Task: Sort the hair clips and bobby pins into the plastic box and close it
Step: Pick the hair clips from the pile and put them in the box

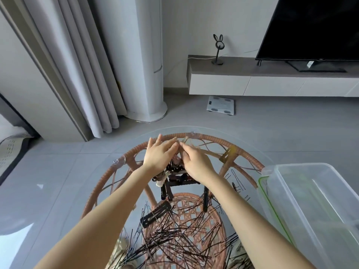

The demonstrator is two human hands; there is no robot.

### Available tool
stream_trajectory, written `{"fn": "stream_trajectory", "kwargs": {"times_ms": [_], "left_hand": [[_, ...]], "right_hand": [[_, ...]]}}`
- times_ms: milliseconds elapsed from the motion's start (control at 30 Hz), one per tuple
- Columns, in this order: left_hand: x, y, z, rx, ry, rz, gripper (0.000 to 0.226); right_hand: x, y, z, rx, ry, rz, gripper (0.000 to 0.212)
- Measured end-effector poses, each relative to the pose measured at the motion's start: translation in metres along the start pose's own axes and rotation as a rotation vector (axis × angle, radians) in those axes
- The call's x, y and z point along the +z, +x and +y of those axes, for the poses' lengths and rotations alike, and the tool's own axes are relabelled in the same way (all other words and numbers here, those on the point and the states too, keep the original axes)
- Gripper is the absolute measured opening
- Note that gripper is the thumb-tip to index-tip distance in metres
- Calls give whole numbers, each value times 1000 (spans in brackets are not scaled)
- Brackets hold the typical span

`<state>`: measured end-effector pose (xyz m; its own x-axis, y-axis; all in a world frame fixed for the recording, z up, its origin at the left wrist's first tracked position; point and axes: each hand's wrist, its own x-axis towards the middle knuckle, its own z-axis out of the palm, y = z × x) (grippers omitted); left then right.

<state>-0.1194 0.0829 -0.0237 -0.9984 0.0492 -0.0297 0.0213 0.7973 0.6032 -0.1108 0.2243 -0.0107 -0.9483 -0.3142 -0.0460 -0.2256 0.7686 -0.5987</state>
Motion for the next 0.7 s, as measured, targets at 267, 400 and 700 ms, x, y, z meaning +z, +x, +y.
{"fn": "stream_trajectory", "kwargs": {"times_ms": [267, 400, 700], "left_hand": [[-38, -52, 0, -32, -226, -26, 49], [-57, -83, -22, -55, 48, 154, 46], [-46, -186, -41, -146, 220, 272, 31]], "right_hand": [[-52, -28, 51, 196, -43, 495, 34], [-48, -34, 68, 325, -183, 350, 41], [2, -56, 4, 61, -172, 85, 43]]}}
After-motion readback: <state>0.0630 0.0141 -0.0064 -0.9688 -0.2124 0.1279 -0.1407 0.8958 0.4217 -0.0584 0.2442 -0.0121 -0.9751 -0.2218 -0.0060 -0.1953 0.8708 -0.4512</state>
